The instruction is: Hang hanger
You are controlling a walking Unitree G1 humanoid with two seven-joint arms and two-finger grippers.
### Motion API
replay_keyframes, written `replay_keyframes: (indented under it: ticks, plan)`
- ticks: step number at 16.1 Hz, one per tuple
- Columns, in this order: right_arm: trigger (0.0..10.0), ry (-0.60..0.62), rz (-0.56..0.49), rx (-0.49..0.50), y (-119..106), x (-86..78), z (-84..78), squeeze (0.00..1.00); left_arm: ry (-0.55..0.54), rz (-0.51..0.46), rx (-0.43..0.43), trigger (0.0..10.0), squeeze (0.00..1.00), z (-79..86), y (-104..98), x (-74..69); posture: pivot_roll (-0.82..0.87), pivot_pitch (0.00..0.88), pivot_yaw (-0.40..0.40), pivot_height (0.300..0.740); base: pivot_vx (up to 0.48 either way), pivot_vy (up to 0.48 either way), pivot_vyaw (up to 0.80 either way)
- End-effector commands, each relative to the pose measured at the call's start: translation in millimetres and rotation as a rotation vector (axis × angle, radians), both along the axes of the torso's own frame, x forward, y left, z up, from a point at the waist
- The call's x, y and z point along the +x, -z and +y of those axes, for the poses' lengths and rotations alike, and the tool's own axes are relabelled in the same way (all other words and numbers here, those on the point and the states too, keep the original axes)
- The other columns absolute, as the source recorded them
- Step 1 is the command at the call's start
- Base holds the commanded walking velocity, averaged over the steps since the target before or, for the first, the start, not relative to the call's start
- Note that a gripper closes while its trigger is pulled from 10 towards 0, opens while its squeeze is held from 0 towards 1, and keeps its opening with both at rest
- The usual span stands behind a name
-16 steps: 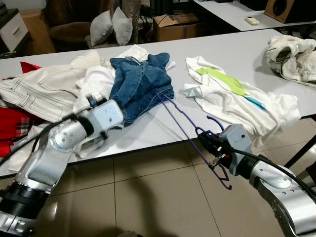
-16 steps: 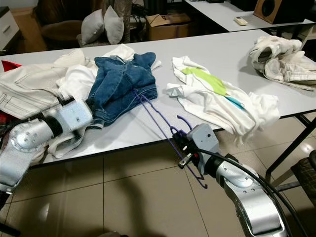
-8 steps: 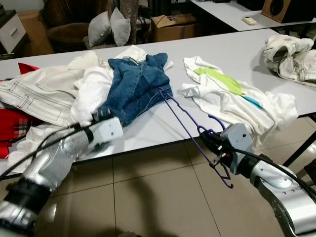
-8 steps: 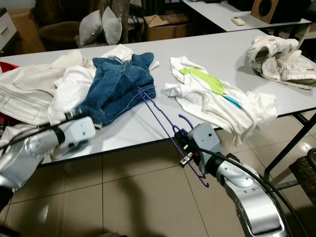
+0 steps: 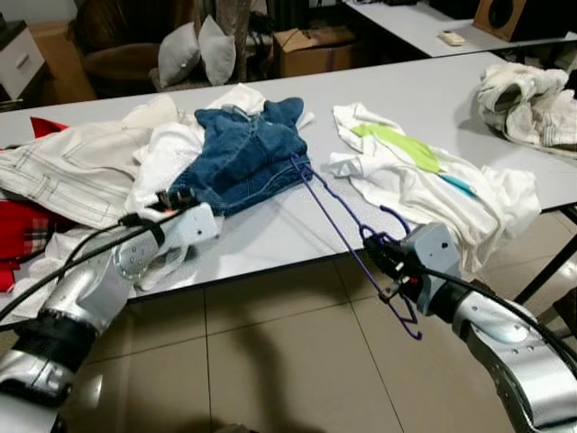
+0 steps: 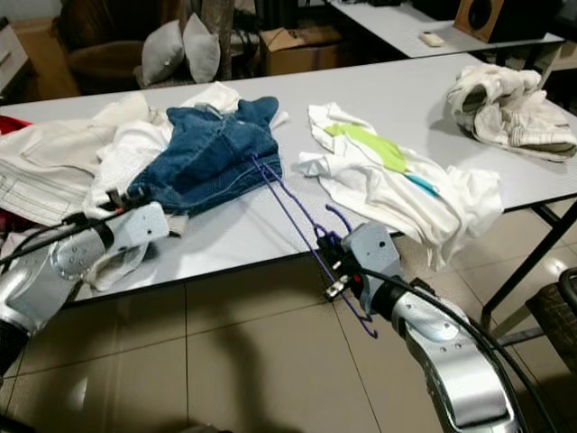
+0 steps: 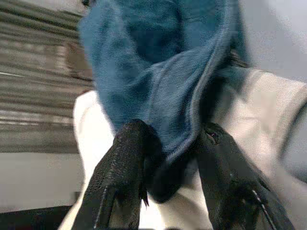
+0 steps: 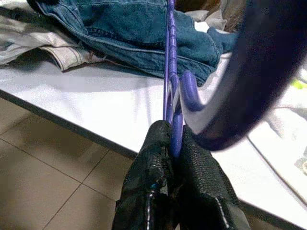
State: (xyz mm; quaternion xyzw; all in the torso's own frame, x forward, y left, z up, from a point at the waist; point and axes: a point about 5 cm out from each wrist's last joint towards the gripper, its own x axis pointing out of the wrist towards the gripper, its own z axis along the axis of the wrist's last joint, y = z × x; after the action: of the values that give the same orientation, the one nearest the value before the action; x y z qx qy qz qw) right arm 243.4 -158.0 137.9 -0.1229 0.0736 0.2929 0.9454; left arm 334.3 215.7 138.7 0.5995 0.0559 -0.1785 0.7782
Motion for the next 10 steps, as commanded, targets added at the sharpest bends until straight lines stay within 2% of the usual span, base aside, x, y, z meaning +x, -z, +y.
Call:
replay_keyframes:
  ticks: [1,2,3,4,10]
  plan:
    - [10.0,0.003,-0.024,0.000,-3.8,3.8,0.6,0.00,-0.013,-0.037,-0.006,4.5,0.00,2.6,-4.8,3.4,-0.13,0.000,0.073,0.740,0.000,0.000,0.00]
    - [10.0,0.005,-0.028,0.001,-4.4,4.6,0.7,0.00,-0.013,-0.049,-0.007,2.7,0.00,2.8,-5.4,4.3,-0.13,0.000,0.073,0.740,0.000,0.000,0.00]
    - [10.0,0.006,-0.030,0.002,-4.8,5.0,0.9,0.00,-0.013,-0.062,-0.016,1.6,0.00,2.8,-5.7,5.1,-0.13,0.000,0.075,0.740,0.000,0.000,0.00]
    - [10.0,0.007,-0.031,0.004,-5.1,5.2,1.0,0.00,-0.010,-0.075,-0.028,0.0,0.00,2.0,-6.8,5.6,-0.13,0.000,0.074,0.740,0.000,0.000,0.00]
    - [10.0,0.012,-0.035,0.008,-5.0,5.2,1.2,0.00,0.000,-0.084,-0.085,0.0,0.00,-0.6,-6.5,8.5,-0.13,0.000,0.079,0.740,0.000,0.000,0.00]
